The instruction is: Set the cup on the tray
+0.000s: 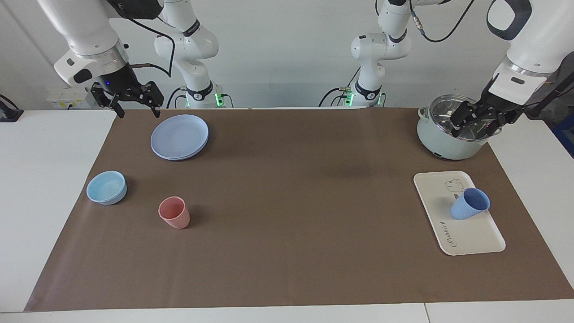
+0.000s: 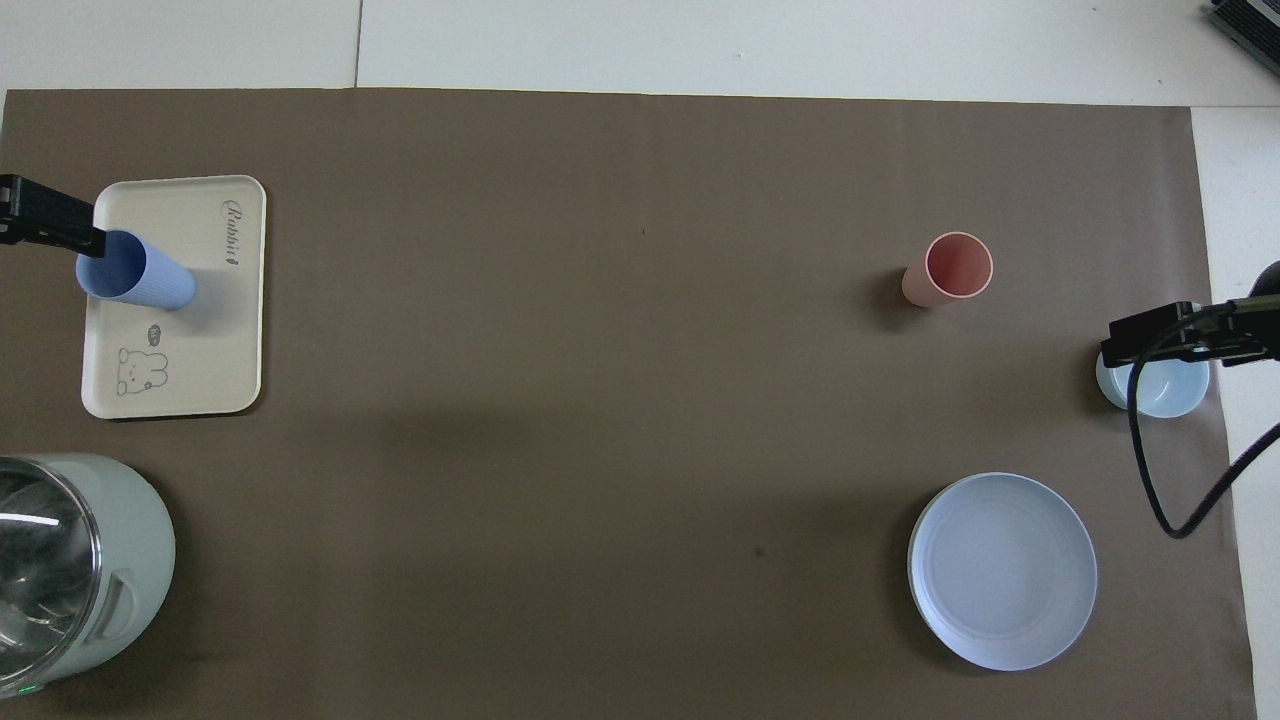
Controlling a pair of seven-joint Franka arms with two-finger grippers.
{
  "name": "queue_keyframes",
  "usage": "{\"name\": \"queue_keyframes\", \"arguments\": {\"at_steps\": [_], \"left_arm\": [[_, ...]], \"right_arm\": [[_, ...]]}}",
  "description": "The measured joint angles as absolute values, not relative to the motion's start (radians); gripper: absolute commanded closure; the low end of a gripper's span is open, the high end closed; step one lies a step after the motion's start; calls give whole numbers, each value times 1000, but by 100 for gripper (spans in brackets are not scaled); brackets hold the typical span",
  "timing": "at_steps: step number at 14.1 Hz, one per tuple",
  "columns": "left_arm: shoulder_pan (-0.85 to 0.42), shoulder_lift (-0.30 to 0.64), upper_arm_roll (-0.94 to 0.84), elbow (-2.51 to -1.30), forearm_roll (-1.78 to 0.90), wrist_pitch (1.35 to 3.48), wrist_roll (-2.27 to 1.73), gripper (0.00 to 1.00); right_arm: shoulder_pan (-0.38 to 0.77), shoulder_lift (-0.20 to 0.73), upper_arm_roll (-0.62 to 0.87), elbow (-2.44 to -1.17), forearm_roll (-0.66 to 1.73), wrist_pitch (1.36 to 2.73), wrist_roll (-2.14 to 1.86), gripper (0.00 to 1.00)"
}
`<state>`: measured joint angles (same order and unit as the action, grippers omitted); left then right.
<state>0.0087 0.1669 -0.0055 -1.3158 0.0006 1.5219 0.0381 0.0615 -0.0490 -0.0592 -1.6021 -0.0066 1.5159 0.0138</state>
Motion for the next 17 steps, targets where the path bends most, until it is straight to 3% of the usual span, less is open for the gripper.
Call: {"name": "queue_keyframes", "arguments": {"at_steps": [17], "left_arm": [[7, 162, -8, -1334, 0, 1522, 38, 0]], "right_arm": [[61, -53, -60, -1601, -21, 1507, 14, 0]]}}
